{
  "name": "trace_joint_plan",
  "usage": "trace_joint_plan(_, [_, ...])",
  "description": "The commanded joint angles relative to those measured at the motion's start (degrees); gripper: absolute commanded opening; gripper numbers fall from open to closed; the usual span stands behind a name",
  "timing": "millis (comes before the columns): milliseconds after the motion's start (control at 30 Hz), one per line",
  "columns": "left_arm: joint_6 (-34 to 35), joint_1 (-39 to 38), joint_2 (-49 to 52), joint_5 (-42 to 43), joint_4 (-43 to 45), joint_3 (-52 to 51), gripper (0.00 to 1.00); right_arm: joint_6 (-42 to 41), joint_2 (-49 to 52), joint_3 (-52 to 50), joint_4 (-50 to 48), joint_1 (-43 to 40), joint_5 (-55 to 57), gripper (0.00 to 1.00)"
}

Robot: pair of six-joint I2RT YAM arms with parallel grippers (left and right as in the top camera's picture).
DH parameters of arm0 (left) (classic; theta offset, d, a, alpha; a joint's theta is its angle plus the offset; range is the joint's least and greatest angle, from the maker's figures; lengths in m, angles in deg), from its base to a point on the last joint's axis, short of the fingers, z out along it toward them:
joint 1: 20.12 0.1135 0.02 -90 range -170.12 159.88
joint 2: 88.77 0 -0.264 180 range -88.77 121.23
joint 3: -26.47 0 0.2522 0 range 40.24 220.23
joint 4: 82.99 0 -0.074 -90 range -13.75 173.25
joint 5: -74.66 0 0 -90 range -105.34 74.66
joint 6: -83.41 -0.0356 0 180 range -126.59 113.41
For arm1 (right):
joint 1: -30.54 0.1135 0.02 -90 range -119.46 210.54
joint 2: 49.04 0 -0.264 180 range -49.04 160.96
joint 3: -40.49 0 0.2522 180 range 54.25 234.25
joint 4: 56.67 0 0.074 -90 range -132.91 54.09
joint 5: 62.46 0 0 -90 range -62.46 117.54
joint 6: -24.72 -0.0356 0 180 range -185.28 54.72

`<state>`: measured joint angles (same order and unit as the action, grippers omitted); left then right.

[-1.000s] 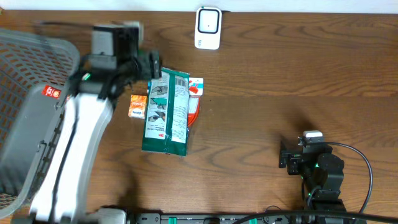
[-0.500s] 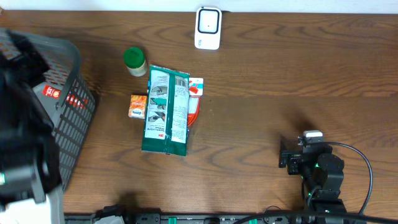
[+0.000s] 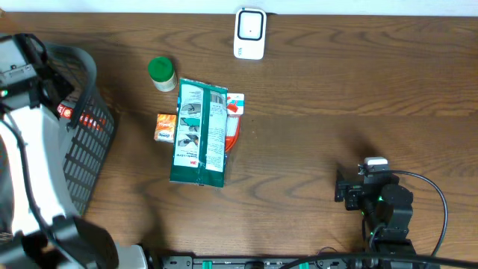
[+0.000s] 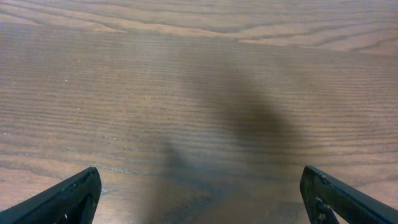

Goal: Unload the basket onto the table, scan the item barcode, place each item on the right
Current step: 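Move the left gripper back into the basket toward the red Nescafe stick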

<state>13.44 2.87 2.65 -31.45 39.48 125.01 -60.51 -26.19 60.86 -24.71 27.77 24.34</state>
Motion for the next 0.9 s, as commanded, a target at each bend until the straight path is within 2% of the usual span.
trace_joint_plan(0, [7.3,0.9,3.1,5.3,-0.4,-0.2,0.88,-1.1,-0.1,-0.1,0.1,-0.2,-0.3,0.99])
trace_joint_plan(267, [9.7,0.9,9.1,5.4,-0.3,-0.2,0.88,-1.1,-0.1,-0.1,0.0,-0.2,-0.3,0.99])
trace_joint_plan(867, [9.6,0.9,11.5,5.0,1.4,-0.2,0.94,-1.1,-0.1,0.0,-0.2,-0.2,-0.2,0.99])
